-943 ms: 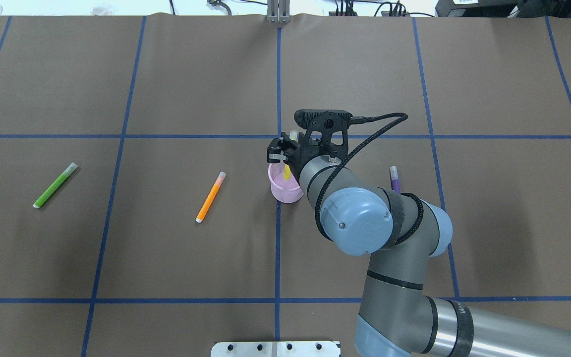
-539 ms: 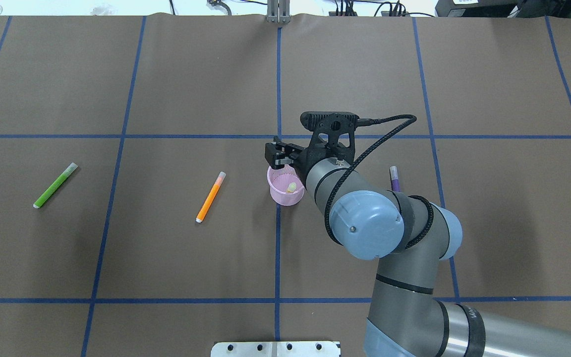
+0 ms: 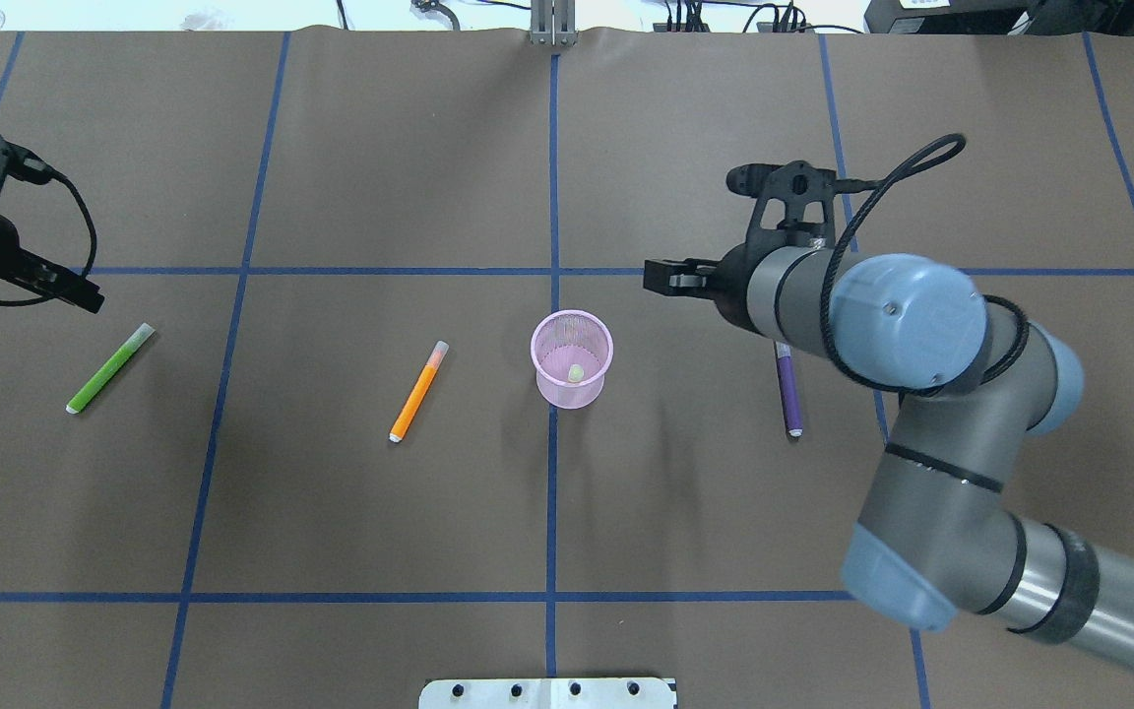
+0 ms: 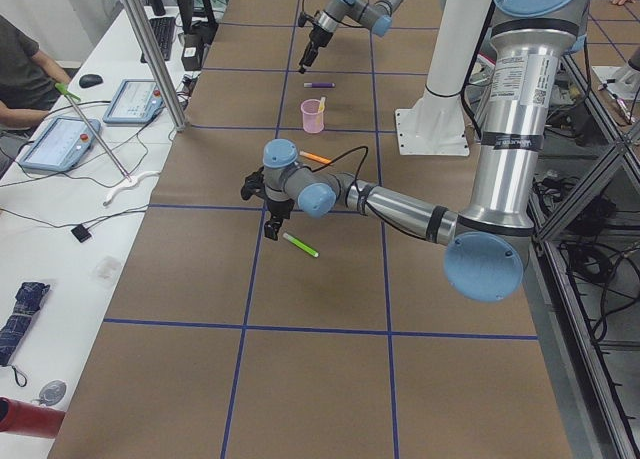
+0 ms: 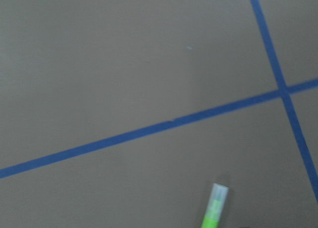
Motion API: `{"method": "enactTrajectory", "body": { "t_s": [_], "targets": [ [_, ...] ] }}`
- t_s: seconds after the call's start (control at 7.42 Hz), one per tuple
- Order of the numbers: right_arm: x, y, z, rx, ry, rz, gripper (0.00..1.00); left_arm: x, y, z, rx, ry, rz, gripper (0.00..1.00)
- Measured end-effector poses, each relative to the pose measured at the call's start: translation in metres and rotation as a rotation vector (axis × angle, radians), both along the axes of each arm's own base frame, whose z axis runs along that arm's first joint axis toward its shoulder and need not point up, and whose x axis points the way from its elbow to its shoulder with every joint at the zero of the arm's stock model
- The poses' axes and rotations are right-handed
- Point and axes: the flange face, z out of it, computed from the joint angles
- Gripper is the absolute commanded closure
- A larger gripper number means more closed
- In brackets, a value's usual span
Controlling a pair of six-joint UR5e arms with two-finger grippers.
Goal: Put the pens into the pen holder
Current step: 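Grasp the green marker with the left gripper while the right gripper withdraws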
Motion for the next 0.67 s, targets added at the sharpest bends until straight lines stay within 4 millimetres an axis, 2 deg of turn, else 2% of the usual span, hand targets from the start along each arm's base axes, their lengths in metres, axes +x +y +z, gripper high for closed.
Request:
{"method": "enactTrajectory", "body": {
  "t_s": [0.4, 0.67],
  "targets": [
    [0.129, -0.064, 0.091, -0.227, -0.008, -0.150, 0.01, 0.041, 0.017, 0.007, -0.036, -0.091, 0.131, 0.13],
    [0.197, -0.089, 0.150, -0.275, -0.003, -0.246, 0.01, 0.063, 0.026, 0.008, -0.052, -0.138, 0.234, 0.13]
  ]
}}
